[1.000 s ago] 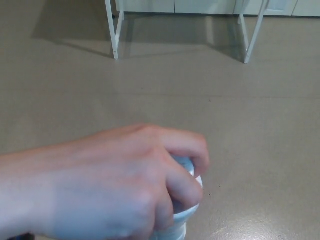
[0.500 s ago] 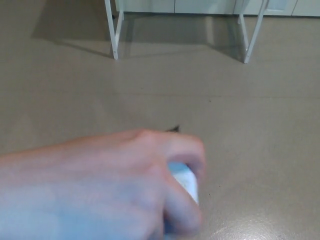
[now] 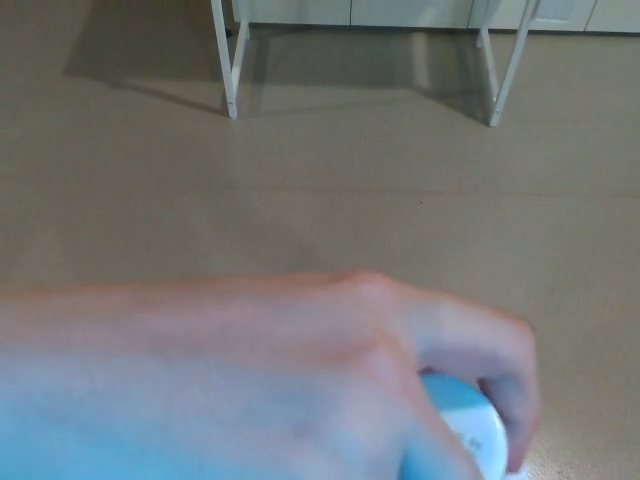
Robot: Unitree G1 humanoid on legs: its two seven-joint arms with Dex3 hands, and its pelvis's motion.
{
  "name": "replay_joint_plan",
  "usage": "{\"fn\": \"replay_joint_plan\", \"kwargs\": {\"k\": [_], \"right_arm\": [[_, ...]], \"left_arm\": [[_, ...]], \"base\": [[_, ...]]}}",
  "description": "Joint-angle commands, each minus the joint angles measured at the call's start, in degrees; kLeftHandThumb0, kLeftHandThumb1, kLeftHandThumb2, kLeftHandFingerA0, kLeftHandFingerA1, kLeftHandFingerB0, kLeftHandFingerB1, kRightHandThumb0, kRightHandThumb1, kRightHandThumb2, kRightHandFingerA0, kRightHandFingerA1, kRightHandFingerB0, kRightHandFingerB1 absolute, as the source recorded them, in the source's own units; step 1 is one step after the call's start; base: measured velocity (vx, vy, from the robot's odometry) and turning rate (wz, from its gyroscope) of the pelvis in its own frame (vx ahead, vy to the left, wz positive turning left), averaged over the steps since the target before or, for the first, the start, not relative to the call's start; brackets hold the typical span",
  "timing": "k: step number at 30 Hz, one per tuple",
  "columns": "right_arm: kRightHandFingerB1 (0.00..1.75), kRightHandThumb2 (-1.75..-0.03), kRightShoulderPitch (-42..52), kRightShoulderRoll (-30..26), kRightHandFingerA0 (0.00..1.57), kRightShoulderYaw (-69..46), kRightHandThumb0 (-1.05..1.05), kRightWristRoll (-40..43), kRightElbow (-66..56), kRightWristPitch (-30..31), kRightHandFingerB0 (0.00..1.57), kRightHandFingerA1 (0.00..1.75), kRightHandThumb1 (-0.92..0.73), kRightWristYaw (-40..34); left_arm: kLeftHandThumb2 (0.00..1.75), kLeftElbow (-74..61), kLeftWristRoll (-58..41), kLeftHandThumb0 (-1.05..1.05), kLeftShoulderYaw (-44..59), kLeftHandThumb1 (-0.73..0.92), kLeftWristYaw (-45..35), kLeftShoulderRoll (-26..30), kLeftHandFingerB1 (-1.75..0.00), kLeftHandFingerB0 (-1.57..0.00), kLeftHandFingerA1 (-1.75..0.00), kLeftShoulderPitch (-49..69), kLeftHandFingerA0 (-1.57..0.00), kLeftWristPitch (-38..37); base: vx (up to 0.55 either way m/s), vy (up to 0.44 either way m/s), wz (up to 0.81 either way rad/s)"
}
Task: The robot picks up a bottle from a person using its left hand and walk towards the table in frontand put the bottle on the table.
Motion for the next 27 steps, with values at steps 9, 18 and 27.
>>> {"fn": "replay_joint_plan", "kwargs": {"k": [9,18,27], "right_arm": [[0.39,-0.63,-1.13,-2.04,0.61,1.34,-0.37,-1.5,0.91,0.82,0.51,0.44,-0.73,0.15],[0.39,-0.62,-1.0,-2.13,0.6,1.62,-0.35,-1.2,1.33,0.54,0.51,0.44,-0.75,1.67],[0.41,-0.62,-0.8,-2.22,0.63,2.17,-0.35,-1.38,1.54,-0.12,0.52,0.45,-0.75,2.33]], "left_arm": [[0.9,4.66,13.32,-0.08,-4.56,0.69,11.68,-11.68,-1.29,-0.77,-1.45,4.8,-1.04,0.55],[0.81,6.69,12.58,-0.08,-2.43,0.71,12.06,-11.46,-1.23,-0.77,-1.39,7.95,-0.98,-1.7],[0.83,7.23,13.19,-0.09,-2.75,0.7,12.97,-11.79,-1.2,-0.79,-1.41,10.23,-1.03,-2.75]], "base": [[0.0,0.0,0.0],[0.0,0.0,0.0],[0.0,0.0,0.0]]}}
